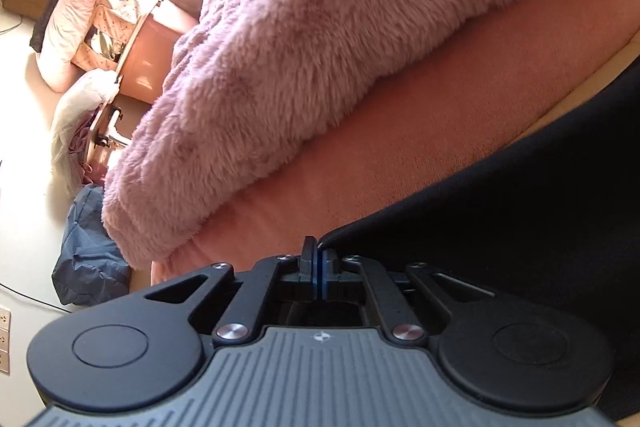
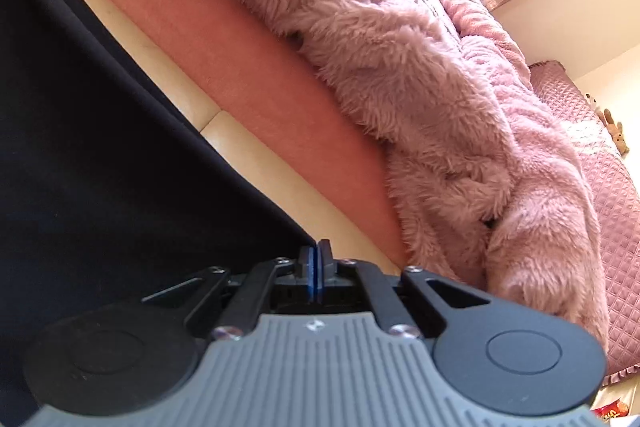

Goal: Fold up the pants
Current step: 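Lift the hems with both grippers and carry them toward the waistband, then lay the hems on the waistband and open both grippers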

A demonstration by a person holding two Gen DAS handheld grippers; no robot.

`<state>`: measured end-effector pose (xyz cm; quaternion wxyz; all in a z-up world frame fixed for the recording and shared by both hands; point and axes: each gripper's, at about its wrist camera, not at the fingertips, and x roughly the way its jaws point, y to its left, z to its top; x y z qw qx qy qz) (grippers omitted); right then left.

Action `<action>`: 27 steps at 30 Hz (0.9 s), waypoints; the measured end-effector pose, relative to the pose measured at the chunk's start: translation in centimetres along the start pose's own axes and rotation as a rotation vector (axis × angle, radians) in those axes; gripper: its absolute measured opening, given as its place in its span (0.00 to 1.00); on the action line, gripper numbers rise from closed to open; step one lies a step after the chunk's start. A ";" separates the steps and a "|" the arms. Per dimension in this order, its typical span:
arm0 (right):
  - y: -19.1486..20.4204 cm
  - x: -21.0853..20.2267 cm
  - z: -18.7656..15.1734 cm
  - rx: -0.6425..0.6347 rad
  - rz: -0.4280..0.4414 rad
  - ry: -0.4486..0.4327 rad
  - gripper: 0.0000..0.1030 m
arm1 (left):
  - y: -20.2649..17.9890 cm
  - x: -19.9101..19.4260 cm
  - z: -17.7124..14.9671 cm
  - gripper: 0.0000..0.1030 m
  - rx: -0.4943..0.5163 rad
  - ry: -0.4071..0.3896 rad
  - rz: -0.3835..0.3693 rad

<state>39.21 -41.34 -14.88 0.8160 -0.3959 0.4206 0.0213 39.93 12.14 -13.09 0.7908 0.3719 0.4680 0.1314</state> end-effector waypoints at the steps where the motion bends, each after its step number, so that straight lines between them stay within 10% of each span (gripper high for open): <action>1: 0.0 0.0 0.1 0.013 -0.003 0.000 0.00 | 0.1 0.1 -0.1 0.15 -0.009 0.001 -0.004; 3: -0.1 -0.2 0.1 0.048 -0.006 -0.017 0.14 | 0.4 -0.1 -0.2 0.25 -0.032 -0.004 -0.015; 5: -0.5 -0.7 -0.1 0.104 -0.024 -0.040 0.57 | 0.6 -0.8 -0.6 0.40 -0.045 -0.026 -0.017; 11: -2.7 -4.8 -2.5 0.362 -0.051 -0.113 0.55 | 1.9 -5.7 -1.8 0.44 -0.182 -0.120 -0.087; 18: -3.8 -9.7 -10.4 0.844 0.009 -0.075 0.39 | 1.1 -10.1 -4.7 0.44 -0.550 -0.144 -0.494; 27: -2.8 -10.3 -19.3 1.471 0.150 -0.050 0.39 | -3.8 -11.3 -4.6 0.37 -0.614 -0.100 -0.599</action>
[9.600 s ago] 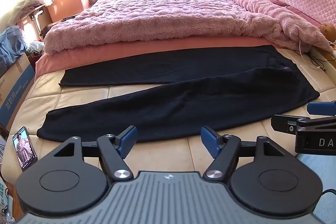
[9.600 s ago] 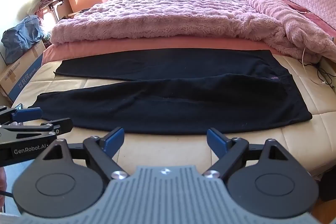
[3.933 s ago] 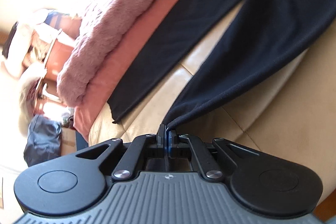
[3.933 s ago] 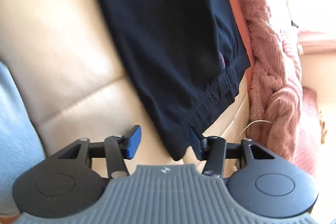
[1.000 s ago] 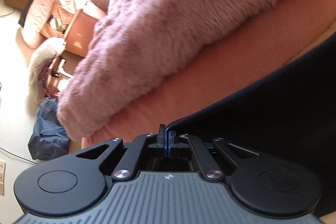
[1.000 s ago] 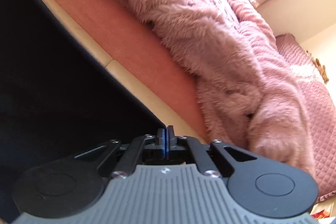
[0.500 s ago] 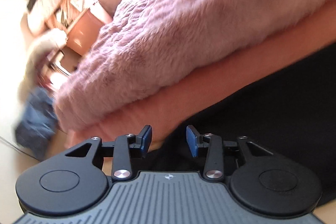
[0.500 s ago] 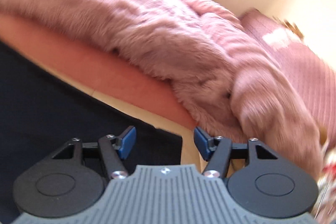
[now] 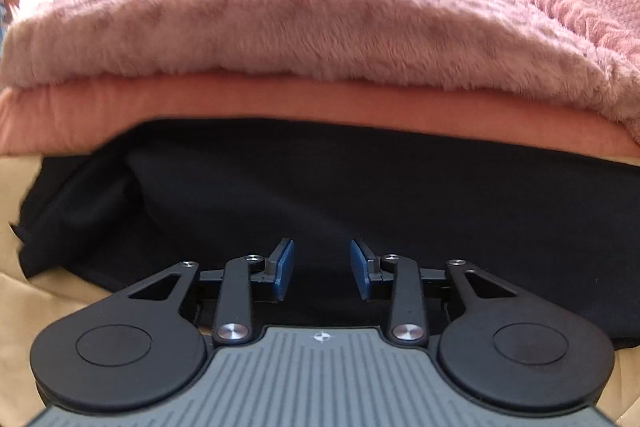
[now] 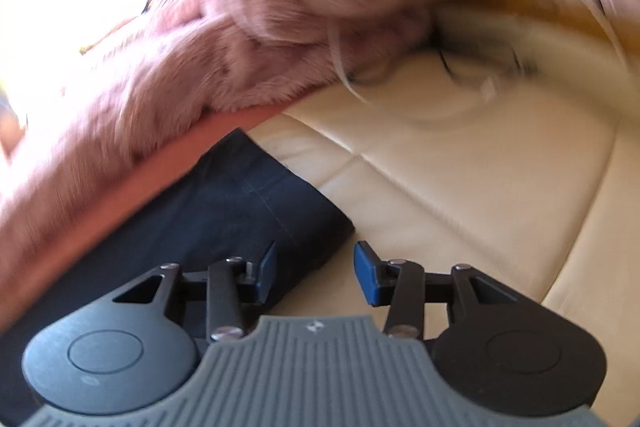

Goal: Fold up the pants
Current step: 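Lay the hems on the waistband and open both grippers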

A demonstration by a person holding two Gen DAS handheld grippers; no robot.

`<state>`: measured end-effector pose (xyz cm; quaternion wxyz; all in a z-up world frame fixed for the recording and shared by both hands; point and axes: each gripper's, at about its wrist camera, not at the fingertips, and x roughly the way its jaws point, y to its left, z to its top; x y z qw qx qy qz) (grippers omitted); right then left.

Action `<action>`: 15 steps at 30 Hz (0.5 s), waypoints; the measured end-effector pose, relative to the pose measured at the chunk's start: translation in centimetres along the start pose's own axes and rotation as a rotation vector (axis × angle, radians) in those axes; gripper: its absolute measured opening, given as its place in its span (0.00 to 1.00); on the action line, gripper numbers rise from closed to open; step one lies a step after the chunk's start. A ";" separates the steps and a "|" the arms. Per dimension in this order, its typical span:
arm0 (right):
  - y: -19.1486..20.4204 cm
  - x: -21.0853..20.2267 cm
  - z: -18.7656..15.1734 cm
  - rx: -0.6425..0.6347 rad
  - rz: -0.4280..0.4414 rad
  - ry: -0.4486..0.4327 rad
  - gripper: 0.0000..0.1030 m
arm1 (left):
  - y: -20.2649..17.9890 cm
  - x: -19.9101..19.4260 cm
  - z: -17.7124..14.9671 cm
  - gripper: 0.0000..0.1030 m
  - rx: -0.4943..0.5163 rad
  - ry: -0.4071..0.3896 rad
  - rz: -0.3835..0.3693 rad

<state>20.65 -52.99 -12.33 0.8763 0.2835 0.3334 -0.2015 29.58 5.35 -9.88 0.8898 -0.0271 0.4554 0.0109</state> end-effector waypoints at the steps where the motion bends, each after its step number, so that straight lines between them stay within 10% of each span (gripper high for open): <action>1: -0.5 0.5 0.0 0.067 0.021 0.005 0.40 | -0.1 0.3 -0.2 0.34 -0.005 0.015 0.003; 4: -2.0 1.9 0.2 0.258 0.100 0.001 0.40 | -0.3 1.7 -0.7 0.25 -0.026 0.093 0.030; 7: -2.0 2.8 0.3 0.318 0.082 -0.011 0.15 | -0.8 1.7 -1.1 0.24 0.006 0.095 0.058; 15: -0.6 2.8 2.2 0.115 -0.073 -0.015 0.04 | -2.0 1.5 -1.2 0.21 0.008 0.129 0.025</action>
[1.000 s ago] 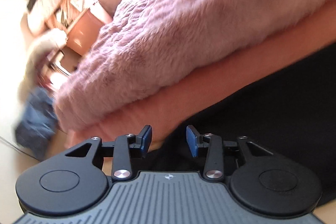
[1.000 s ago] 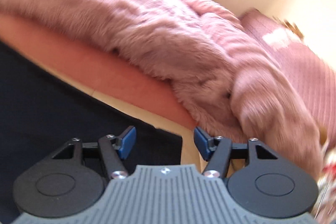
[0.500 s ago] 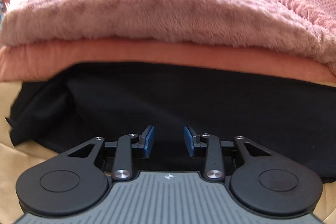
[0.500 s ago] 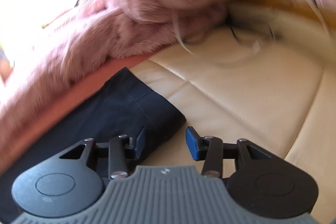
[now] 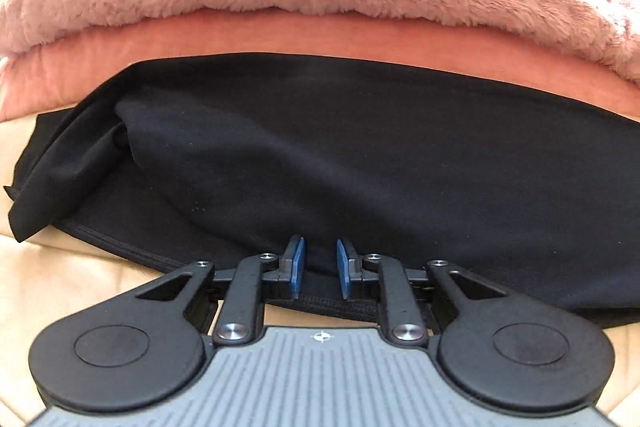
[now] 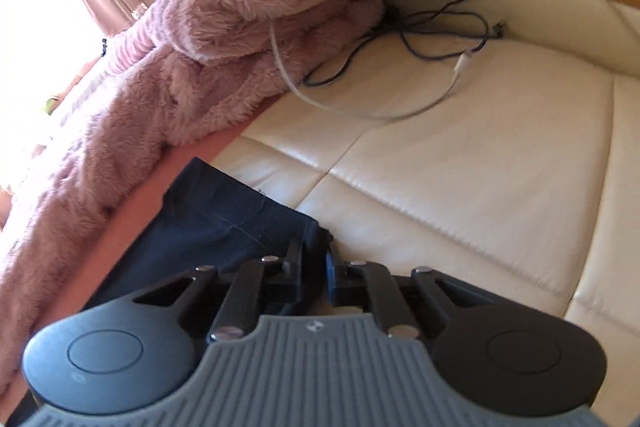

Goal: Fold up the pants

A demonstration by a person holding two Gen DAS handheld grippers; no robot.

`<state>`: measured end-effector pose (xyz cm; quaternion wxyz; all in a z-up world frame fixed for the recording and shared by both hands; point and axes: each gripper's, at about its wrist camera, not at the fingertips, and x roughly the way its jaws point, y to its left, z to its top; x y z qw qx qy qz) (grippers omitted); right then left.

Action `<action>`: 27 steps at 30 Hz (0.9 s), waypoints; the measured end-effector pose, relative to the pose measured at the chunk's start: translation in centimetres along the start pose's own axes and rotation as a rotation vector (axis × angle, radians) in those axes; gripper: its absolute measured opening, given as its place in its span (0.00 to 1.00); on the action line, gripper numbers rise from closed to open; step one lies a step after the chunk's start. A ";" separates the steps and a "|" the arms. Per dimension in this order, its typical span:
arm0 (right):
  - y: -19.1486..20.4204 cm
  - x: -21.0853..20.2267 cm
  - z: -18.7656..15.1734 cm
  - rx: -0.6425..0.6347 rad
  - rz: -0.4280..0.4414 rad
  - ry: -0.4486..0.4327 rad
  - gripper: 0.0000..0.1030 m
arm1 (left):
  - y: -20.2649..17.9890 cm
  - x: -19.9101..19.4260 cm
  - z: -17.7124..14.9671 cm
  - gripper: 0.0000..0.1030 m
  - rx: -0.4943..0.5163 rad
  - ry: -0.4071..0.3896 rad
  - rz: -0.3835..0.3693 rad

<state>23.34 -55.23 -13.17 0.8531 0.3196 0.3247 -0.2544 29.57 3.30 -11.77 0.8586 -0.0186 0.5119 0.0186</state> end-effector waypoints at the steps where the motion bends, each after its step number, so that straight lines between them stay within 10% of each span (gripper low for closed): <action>1: -0.1 0.0 0.2 -0.008 -0.015 0.000 0.04 | -0.4 -0.1 -0.4 0.21 -0.002 0.003 -0.016; 9: -1.8 -0.4 3.8 -0.167 -0.197 0.019 0.06 | -3.3 -1.7 -3.4 0.21 0.051 -0.012 -0.148; 15: 1.3 -3.6 3.8 -0.359 -0.218 -0.029 0.27 | 1.4 -5.0 -4.5 0.26 -0.037 -0.123 -0.127; 19: 4.9 -6.6 0.3 -0.480 -0.120 -0.064 0.30 | 7.2 -6.2 -5.0 0.45 -0.173 -0.202 -0.050; 27: 12.6 -9.8 -9.9 -0.687 0.137 0.006 0.30 | 17.3 -6.2 -7.4 0.53 -0.500 -0.240 -0.031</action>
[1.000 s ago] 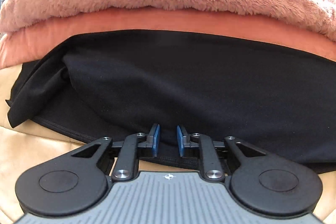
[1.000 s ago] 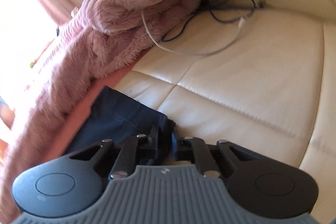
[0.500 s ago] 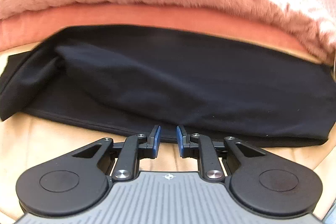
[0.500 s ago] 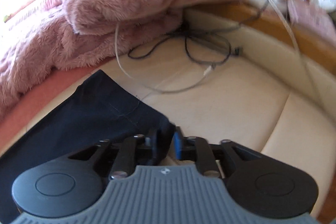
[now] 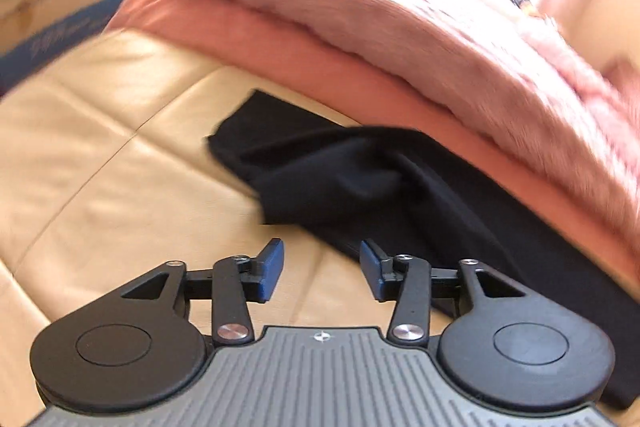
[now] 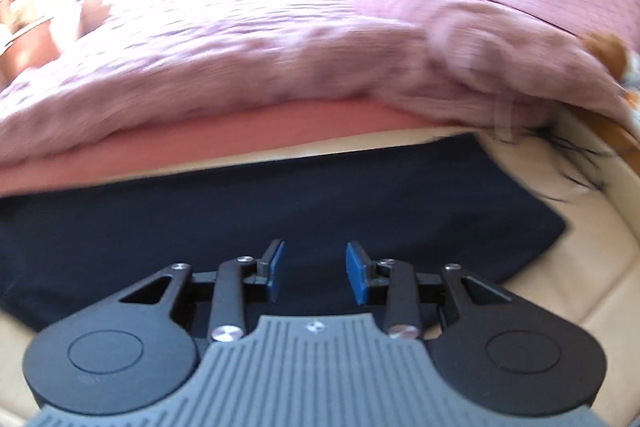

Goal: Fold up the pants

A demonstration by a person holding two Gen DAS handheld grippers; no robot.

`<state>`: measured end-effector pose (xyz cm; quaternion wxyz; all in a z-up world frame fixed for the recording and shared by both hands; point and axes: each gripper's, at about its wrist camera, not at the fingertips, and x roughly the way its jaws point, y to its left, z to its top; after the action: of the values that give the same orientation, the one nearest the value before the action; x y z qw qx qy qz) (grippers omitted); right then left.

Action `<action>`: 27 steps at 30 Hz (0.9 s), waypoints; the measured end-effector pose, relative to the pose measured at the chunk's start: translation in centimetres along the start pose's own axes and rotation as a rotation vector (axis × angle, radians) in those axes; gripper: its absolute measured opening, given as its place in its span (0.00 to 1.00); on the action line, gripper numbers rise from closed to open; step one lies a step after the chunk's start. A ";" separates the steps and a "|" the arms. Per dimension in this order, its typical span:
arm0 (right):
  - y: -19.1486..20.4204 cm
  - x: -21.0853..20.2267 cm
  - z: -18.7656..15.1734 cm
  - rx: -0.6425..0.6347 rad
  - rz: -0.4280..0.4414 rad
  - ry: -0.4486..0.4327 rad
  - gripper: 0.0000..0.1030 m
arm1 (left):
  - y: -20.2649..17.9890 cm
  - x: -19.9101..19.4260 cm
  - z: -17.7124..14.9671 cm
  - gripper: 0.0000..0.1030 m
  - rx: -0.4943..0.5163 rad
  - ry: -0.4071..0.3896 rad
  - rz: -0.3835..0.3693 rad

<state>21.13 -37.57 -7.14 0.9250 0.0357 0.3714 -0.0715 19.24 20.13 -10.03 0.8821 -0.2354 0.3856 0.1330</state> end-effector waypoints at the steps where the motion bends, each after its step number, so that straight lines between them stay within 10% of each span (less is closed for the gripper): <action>1: 1.3 0.0 -0.3 -0.021 0.018 0.003 0.30 | 1.0 0.0 0.2 0.54 -0.037 -0.005 -0.007; 16: 9.0 2.6 -3.5 -0.116 0.030 0.191 0.30 | 7.0 1.5 -0.4 0.54 -0.367 -0.044 -0.155; 22: 9.4 3.6 -3.6 -0.111 0.016 0.214 0.30 | 6.1 2.5 0.3 0.06 -0.340 -0.057 -0.159; 27: 9.7 3.7 -3.5 -0.127 0.012 0.224 0.30 | 5.1 1.1 1.6 0.01 -0.284 -0.115 -0.158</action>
<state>22.95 -28.00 -12.09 0.8784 -0.0132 0.4762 -0.0379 18.81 25.41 -11.49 0.8683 -0.3791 0.2924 0.1298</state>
